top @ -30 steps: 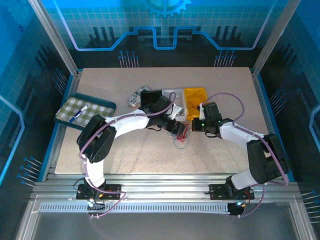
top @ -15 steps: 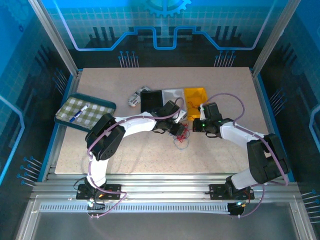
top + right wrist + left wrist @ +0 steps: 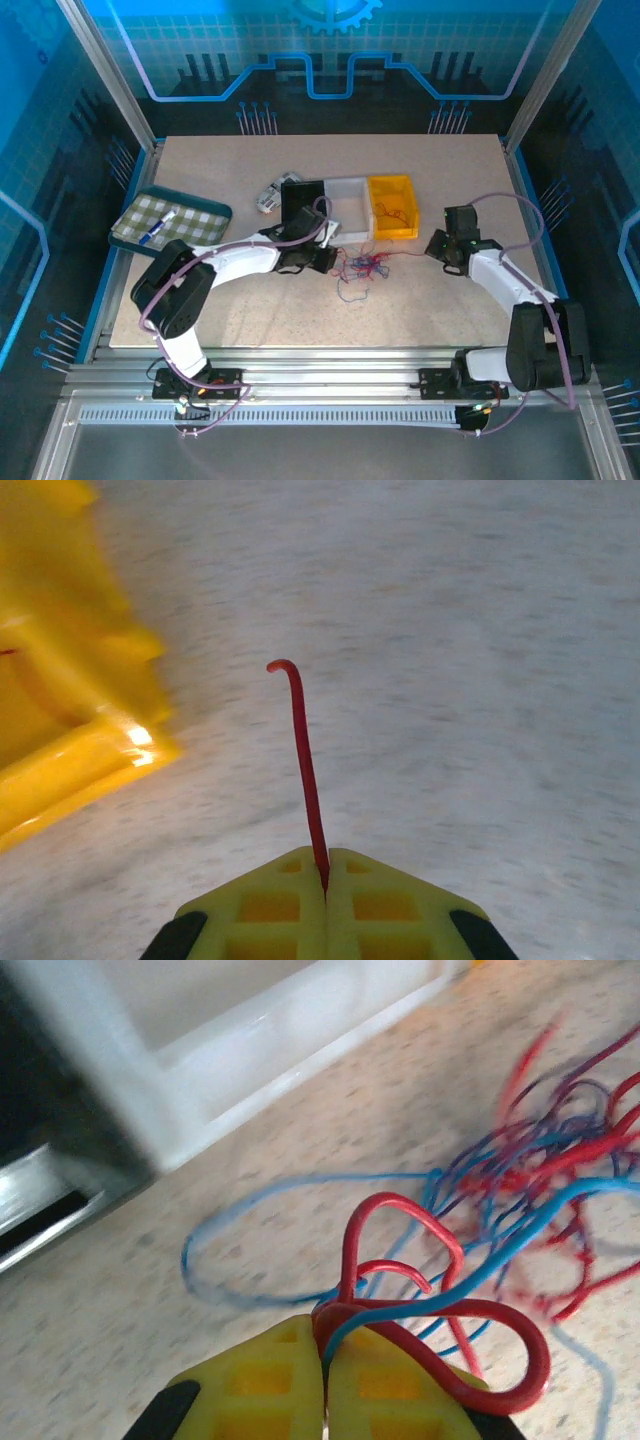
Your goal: Untangle the cables
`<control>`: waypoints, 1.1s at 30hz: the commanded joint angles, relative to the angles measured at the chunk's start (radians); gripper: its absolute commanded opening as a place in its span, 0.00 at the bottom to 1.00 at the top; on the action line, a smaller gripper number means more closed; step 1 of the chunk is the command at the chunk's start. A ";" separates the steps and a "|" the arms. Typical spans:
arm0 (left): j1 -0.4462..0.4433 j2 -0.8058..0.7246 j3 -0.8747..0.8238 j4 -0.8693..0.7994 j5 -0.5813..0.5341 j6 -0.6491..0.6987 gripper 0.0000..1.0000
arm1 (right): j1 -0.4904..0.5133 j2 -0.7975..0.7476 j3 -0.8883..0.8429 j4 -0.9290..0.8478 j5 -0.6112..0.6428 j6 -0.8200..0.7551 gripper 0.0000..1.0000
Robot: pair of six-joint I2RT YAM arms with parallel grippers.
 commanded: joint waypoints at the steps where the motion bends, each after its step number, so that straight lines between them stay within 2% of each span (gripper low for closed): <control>1: 0.012 -0.042 -0.061 -0.035 -0.046 -0.022 0.00 | -0.062 -0.041 -0.019 -0.089 0.117 0.073 0.00; 6: 0.026 -0.037 -0.090 -0.027 -0.112 -0.042 0.00 | -0.149 -0.073 -0.004 -0.105 0.126 0.060 0.00; 11: 0.051 -0.012 -0.095 -0.018 -0.146 -0.088 0.00 | -0.222 -0.091 0.033 -0.172 0.216 0.072 0.00; 14: 0.065 -0.011 -0.103 -0.013 -0.167 -0.110 0.00 | -0.288 -0.108 0.032 -0.182 0.207 0.074 0.00; 16: 0.063 -0.014 -0.103 -0.003 -0.145 -0.092 0.00 | -0.303 -0.121 0.028 -0.165 0.180 0.056 0.00; 18: 0.055 -0.021 -0.092 0.010 -0.074 -0.060 0.00 | -0.295 -0.137 0.010 -0.112 0.116 0.034 0.00; 19: 0.042 -0.025 -0.080 0.012 -0.044 -0.043 0.07 | -0.285 -0.143 -0.001 -0.087 0.088 0.031 0.00; 21: 0.015 -0.030 -0.045 0.000 0.006 0.008 0.38 | -0.248 -0.142 -0.020 -0.044 0.030 0.026 0.00; 22: 0.002 -0.030 -0.022 -0.018 0.017 0.028 0.47 | -0.221 -0.135 -0.023 -0.040 0.021 0.026 0.00; 24: -0.008 -0.031 0.022 -0.048 0.028 0.043 0.57 | -0.170 -0.117 -0.023 -0.043 0.024 0.028 0.00; 28: -0.010 -0.080 0.057 -0.008 0.018 0.041 0.60 | -0.081 -0.087 -0.026 -0.042 0.046 0.036 0.00; 33: -0.039 -0.044 0.199 -0.055 0.093 0.082 0.62 | -0.004 -0.058 -0.019 -0.022 0.036 0.030 0.00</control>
